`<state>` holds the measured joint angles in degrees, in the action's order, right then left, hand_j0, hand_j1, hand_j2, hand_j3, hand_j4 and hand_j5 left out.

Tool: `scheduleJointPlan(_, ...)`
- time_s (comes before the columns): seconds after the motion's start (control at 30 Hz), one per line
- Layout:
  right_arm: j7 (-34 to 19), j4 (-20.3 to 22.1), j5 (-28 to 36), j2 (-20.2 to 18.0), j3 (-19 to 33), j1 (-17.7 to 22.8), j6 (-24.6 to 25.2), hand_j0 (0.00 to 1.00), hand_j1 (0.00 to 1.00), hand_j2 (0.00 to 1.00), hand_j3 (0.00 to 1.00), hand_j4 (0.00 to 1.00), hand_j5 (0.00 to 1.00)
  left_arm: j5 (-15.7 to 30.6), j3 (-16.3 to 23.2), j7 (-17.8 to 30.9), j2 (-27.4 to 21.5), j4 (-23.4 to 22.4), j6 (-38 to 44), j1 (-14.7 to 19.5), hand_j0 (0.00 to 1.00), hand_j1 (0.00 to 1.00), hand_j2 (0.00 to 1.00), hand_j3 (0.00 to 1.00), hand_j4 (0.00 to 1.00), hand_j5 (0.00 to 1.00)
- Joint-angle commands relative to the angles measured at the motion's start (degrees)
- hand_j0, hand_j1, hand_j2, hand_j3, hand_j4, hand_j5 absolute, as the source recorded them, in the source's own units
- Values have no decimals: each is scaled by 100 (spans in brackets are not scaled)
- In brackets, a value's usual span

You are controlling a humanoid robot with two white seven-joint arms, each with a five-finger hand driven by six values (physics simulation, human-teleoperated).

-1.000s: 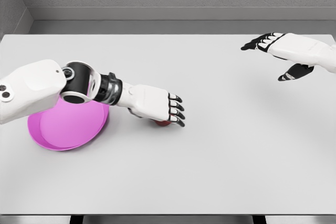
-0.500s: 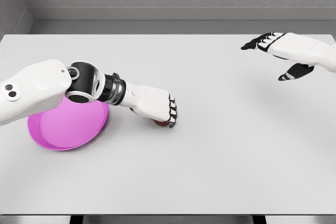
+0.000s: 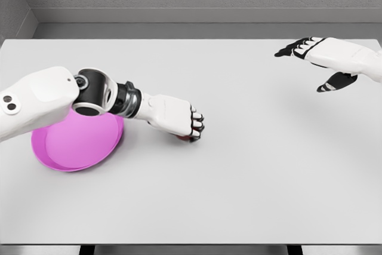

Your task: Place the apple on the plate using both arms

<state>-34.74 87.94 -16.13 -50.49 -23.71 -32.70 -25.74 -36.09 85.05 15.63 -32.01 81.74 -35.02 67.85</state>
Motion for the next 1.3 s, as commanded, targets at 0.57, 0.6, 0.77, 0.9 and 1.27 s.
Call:
scheduleJointPlan(0.57, 3, -31, 22, -14, -2, 26, 16, 100, 100, 100, 100, 100, 100, 805, -1174, -34, -2476, 720, 2, -176, 0, 0, 0, 0, 0, 0)
scheduleJointPlan(0.6, 3, -31, 22, -14, -2, 26, 16, 100, 100, 100, 100, 100, 100, 805, -1174, -34, -2573, 773, 2, -264, 0, 0, 0, 0, 0, 0)
scheduleJointPlan(0.77, 3, -22, 22, -14, -2, 26, 16, 100, 100, 100, 100, 100, 100, 876, -1174, -122, -2978, 958, 2, -545, 0, 0, 0, 0, 0, 0)
scheduleJointPlan(0.9, 3, -31, 22, -14, -2, 26, 16, 100, 100, 100, 100, 100, 100, 841, -1174, -122, -3057, 914, 2, -756, 0, 0, 0, 0, 0, 0)
scheduleJointPlan(1.27, 3, -22, 22, -14, -2, 18, 16, 100, 100, 100, 100, 100, 100, 779, -1148, -52, -2679, 325, 2, -1108, 76, 76, 76, 76, 76, 76)
